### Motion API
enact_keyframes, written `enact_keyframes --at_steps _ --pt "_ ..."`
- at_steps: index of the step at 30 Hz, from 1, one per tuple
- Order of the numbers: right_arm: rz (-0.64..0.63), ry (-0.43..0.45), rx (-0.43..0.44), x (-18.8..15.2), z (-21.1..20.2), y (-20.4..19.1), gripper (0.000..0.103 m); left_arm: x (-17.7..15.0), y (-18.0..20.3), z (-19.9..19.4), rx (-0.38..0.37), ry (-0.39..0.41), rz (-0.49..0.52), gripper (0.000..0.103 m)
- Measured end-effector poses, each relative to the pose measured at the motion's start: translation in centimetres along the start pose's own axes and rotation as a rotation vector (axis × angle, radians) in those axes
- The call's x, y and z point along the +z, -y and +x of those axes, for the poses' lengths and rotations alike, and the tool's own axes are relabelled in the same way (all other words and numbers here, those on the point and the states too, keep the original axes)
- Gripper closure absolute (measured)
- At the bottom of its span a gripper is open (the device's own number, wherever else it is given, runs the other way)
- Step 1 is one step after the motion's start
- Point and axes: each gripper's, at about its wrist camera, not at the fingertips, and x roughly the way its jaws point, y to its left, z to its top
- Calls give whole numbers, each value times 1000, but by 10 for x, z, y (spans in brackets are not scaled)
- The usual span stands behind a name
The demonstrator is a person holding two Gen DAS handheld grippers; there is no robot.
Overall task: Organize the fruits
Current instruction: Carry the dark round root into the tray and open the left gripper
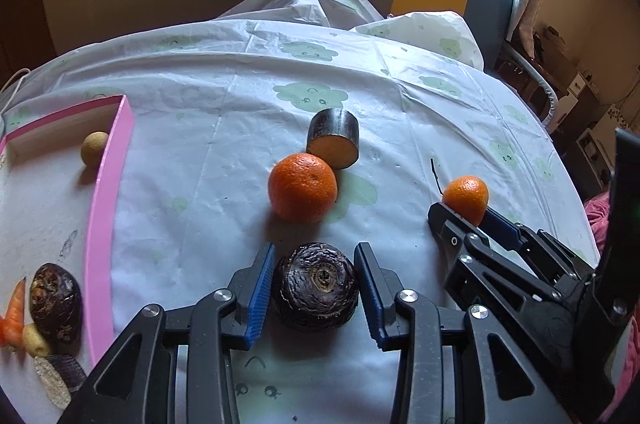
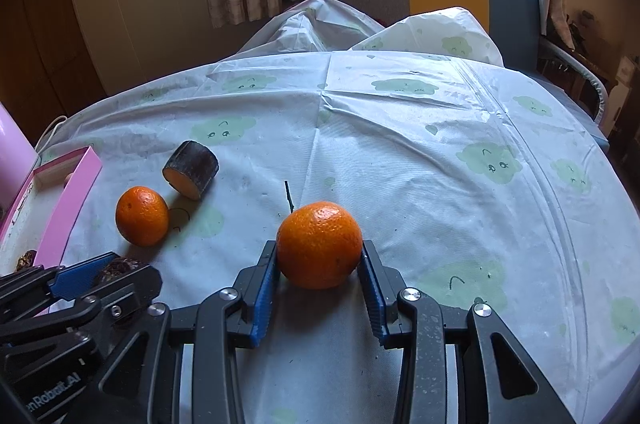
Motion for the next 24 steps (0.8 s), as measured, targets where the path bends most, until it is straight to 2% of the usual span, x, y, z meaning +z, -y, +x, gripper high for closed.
enact_keyframes --at_steps 12,18,24 --pt "-28 -5 -32 0 0 -6 63 -4 -20 -54 41 84 16 62" --pt "-46 -9 -53 0 1 -8 63 -6 -41 -80 81 134 7 62" --pt "-63 -11 -71 0 1 -11 63 -10 -72 -93 121 149 -36 62"
